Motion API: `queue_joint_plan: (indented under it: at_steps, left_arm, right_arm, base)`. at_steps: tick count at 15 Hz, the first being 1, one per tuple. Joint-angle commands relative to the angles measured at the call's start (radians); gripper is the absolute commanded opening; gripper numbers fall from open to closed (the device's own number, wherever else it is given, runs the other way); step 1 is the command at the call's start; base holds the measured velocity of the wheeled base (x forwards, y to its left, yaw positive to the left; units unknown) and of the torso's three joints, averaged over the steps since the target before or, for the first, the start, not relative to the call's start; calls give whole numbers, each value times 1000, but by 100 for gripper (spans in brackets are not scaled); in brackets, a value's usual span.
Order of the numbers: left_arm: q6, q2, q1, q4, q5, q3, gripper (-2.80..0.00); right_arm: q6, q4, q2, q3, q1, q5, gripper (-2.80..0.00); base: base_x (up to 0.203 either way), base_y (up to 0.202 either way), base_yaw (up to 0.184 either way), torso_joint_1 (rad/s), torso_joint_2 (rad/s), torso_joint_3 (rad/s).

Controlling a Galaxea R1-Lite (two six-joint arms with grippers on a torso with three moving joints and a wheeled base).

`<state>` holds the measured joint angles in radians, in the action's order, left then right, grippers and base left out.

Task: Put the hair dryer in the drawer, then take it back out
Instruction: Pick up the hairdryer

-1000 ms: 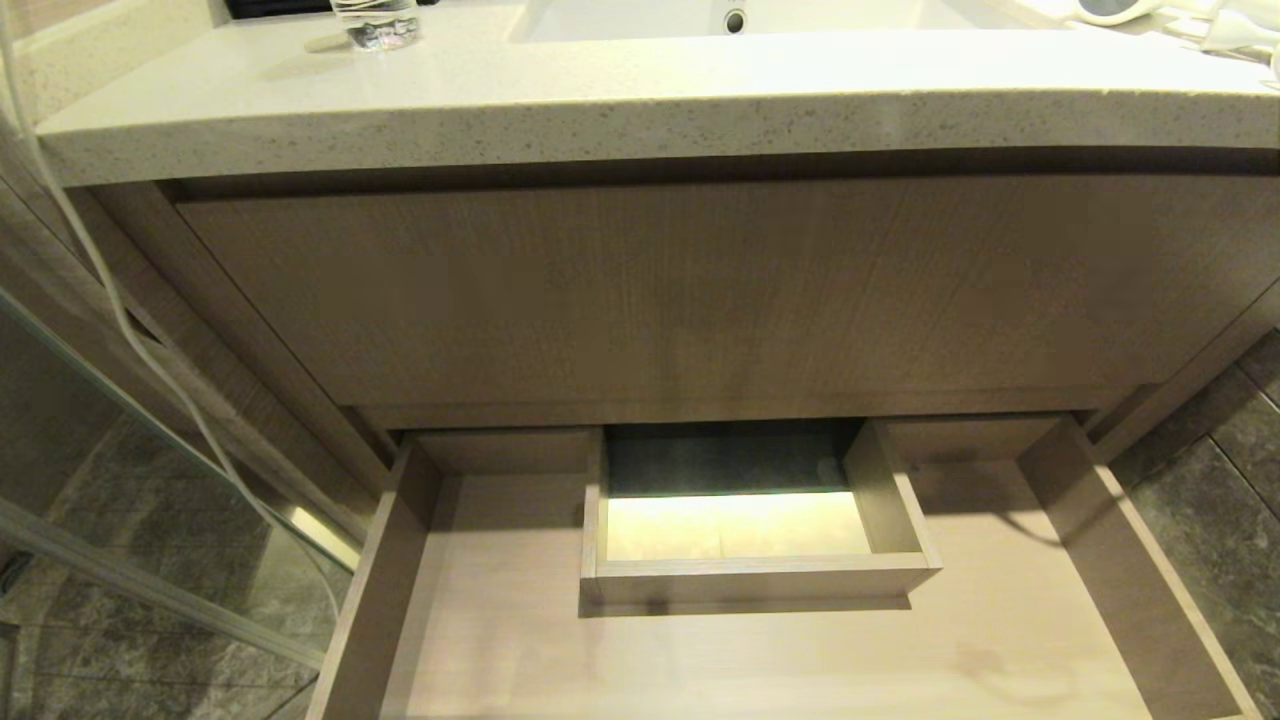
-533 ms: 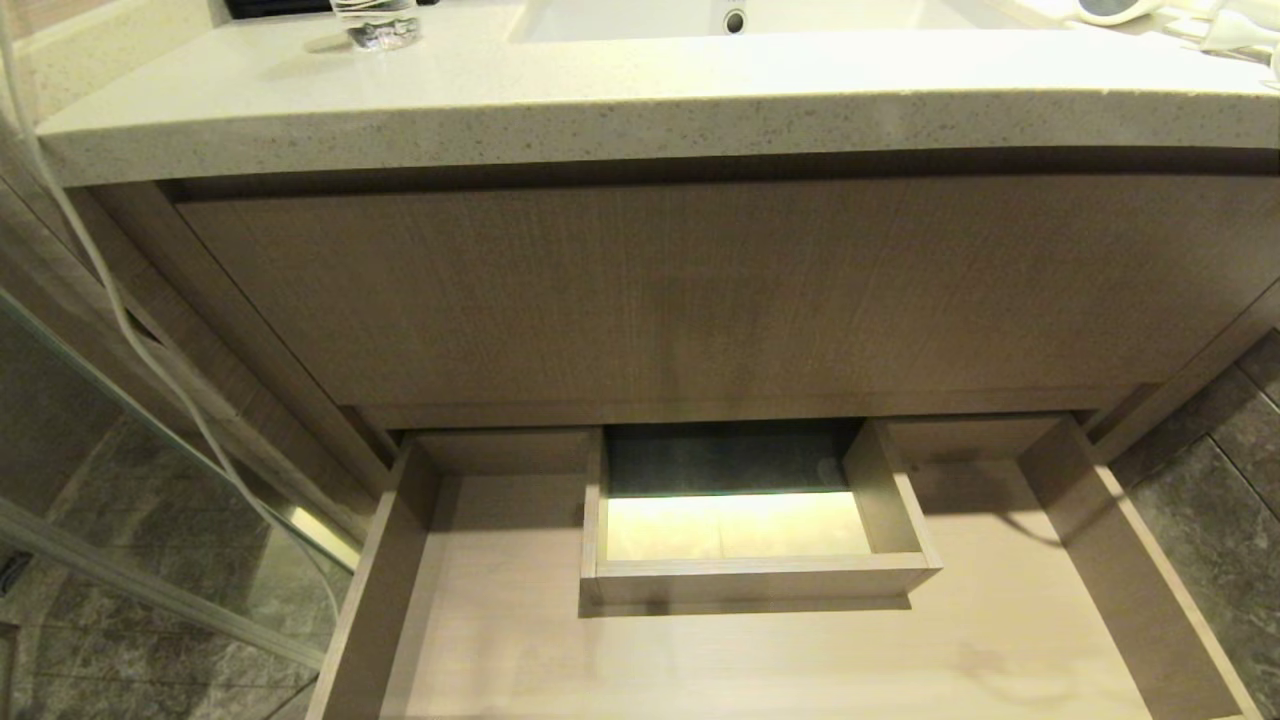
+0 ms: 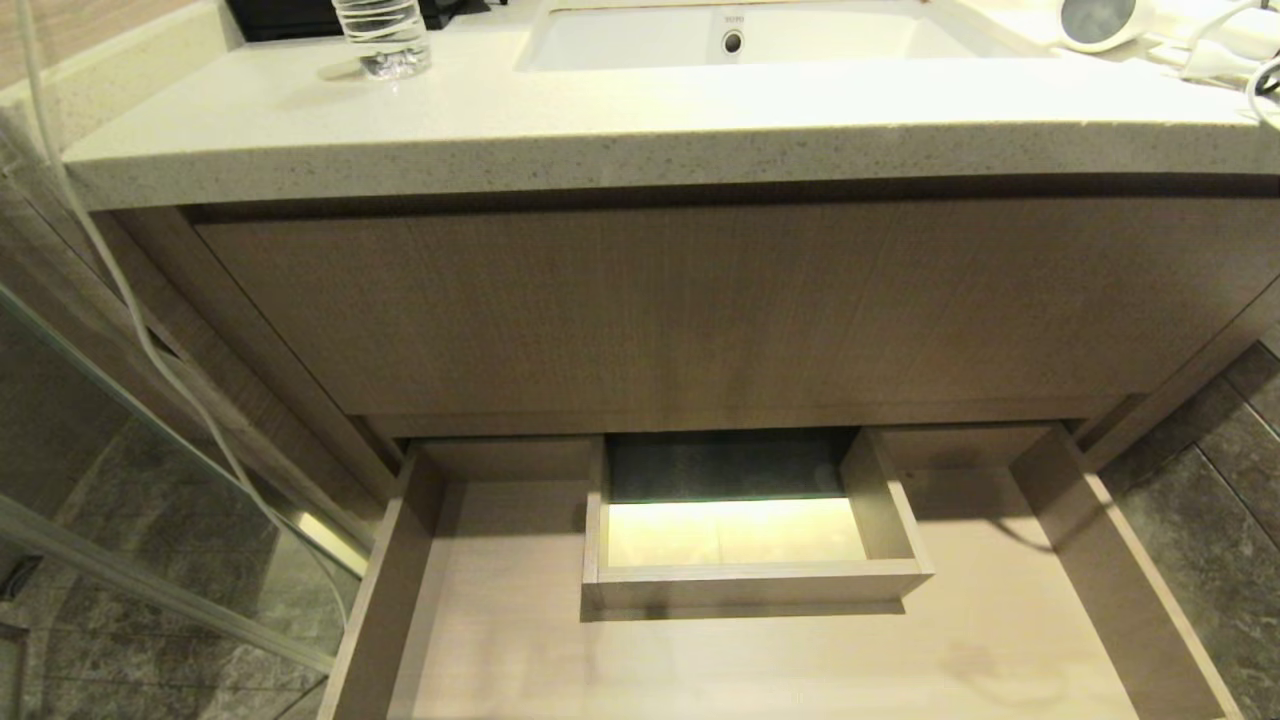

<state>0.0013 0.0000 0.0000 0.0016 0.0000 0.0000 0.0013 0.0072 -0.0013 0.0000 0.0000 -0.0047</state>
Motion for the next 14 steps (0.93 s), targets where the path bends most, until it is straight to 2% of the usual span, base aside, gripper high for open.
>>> queue_joint_plan:
  at_steps: [1,14]
  left_arm:
    - [0,0,0,0,0,0,-280]
    - [0,0,0,0,0,0,-280]
  right_arm:
    - [2,0,1,2,0,-1,-280]
    - [-3,-3,1,2,0,2,-280]
  base:
    - [0,0,0,83,-396,-320]
    - [0,0,0,150,-473,-333]
